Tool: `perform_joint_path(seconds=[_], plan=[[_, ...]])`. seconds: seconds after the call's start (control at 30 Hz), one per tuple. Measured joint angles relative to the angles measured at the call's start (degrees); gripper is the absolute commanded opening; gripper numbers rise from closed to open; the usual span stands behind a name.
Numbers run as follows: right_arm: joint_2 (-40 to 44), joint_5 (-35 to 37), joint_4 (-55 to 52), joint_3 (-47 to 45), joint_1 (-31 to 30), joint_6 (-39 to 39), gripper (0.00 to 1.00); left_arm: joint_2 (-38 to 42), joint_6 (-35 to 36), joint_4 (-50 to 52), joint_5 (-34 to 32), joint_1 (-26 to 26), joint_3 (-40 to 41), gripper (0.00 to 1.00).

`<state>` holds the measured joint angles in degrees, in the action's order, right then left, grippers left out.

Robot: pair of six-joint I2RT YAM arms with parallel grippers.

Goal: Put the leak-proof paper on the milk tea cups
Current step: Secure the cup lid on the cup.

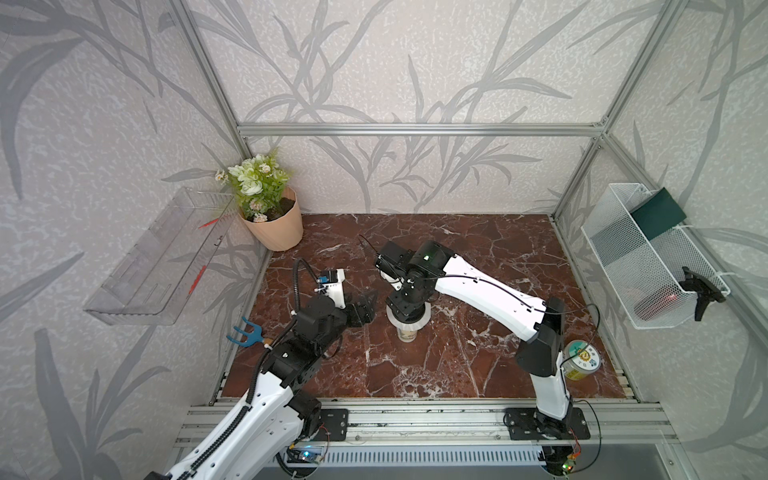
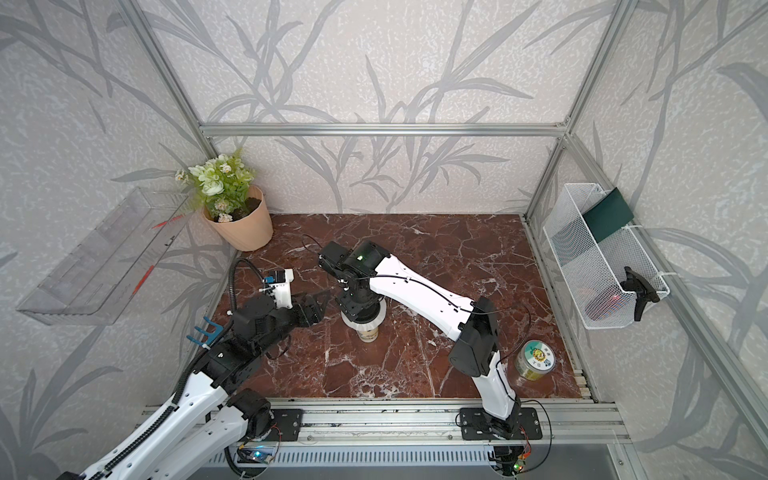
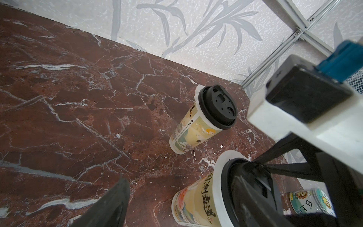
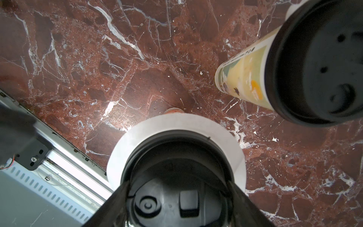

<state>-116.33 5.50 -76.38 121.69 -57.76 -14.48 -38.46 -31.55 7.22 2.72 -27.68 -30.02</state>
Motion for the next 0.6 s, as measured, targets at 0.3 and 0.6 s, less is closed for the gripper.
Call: perform_joint_path(seconds=[0.3,0.6], plan=[[3.6,-0.5,5.8,-6.6,0.1,-0.3,0.63,-3.2,-1.1,-3.7,4.4,0.0,2.0,0.83],[8.7,-1.6,13.5,-15.4,0.7,-0.9,0.63,-6.5,-2.9,-8.7,8.2,0.0,2.5,0.83]])
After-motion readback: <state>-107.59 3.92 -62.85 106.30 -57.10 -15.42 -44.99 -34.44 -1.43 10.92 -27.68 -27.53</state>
